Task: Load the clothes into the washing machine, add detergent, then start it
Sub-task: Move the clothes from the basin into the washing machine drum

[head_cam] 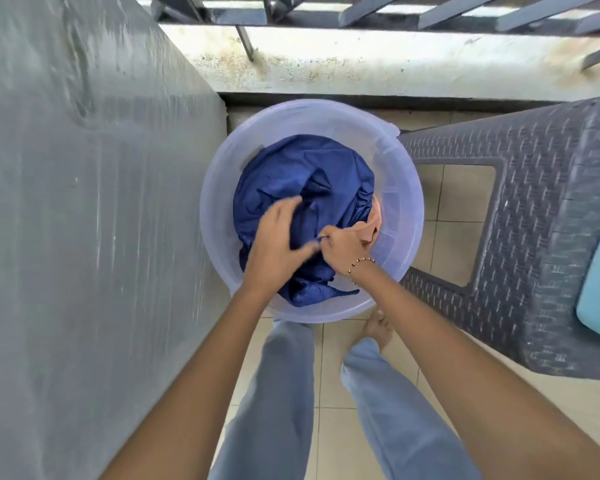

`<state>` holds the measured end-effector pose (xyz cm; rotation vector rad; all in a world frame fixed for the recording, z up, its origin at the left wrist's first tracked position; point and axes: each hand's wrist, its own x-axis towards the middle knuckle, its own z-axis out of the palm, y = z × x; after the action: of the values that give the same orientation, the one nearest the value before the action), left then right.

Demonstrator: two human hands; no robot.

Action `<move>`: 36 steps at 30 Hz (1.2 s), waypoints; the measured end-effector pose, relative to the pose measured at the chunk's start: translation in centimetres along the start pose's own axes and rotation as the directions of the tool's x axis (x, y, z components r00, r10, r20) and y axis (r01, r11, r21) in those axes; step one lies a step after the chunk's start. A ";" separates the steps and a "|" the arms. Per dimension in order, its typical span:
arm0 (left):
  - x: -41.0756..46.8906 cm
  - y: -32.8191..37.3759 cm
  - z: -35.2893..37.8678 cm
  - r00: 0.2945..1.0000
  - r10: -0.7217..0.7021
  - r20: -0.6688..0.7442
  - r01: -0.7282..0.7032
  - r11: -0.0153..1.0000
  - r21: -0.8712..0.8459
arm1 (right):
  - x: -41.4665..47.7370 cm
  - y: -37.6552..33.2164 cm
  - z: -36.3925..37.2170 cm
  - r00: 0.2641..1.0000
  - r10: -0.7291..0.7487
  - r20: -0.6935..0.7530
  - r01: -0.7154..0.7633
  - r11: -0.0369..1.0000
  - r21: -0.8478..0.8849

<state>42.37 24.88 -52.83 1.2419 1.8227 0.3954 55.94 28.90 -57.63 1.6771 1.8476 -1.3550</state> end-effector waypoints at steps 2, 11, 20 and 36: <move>-0.8 0.0 0.2 0.985 -0.068 0.158 0.061 0.997 0.046 | -2.2 -1.4 -1.4 0.997 -0.074 0.030 0.070 0.990 0.120; -0.6 1.3 -2.2 0.990 -0.124 0.060 0.117 0.987 0.114 | -8.1 -3.9 -6.1 0.980 -0.186 -0.069 0.195 0.842 0.504; 0.0 5.7 -10.6 0.899 -0.406 0.168 0.326 0.362 -0.873 | -4.4 -4.8 -10.8 0.857 -0.301 0.417 -0.113 0.680 0.724; -1.0 3.1 -6.6 0.599 -0.763 0.244 0.743 0.416 -0.524 | -11.4 -3.5 -7.5 0.905 -0.149 0.398 -0.404 -0.008 0.915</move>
<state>39.10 26.80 -46.52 -0.0996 1.8682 0.3949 58.58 28.27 -43.76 1.6189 0.0640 -3.0108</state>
